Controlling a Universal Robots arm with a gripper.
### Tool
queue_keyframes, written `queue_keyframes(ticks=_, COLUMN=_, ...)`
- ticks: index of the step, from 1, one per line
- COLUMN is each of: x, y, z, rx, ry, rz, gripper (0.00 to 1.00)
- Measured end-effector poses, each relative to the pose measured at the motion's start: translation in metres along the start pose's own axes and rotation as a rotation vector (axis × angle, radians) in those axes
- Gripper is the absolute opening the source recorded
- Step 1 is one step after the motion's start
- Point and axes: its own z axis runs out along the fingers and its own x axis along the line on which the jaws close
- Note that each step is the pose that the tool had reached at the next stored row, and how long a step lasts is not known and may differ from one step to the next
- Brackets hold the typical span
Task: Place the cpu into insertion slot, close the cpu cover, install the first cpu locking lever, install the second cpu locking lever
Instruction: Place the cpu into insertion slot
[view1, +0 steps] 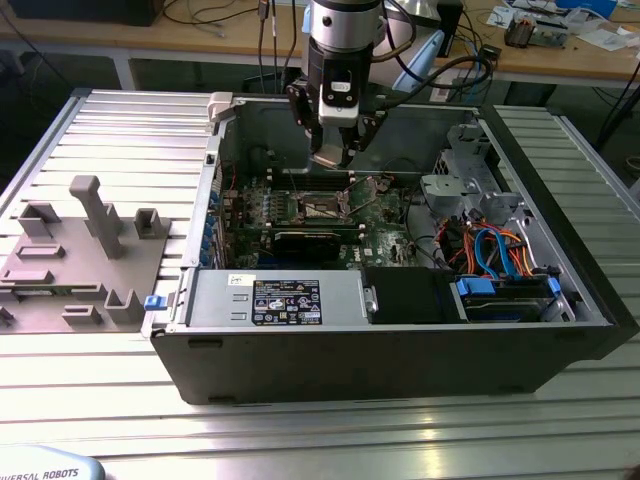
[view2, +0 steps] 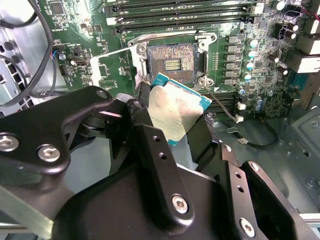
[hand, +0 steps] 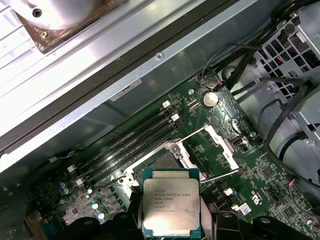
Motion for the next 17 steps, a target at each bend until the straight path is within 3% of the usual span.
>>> queue_keyframes(ticks=17, x=0.0, y=0.0, z=0.0003, rx=0.0002, ry=-0.0013, rz=0.013, gripper=0.54)
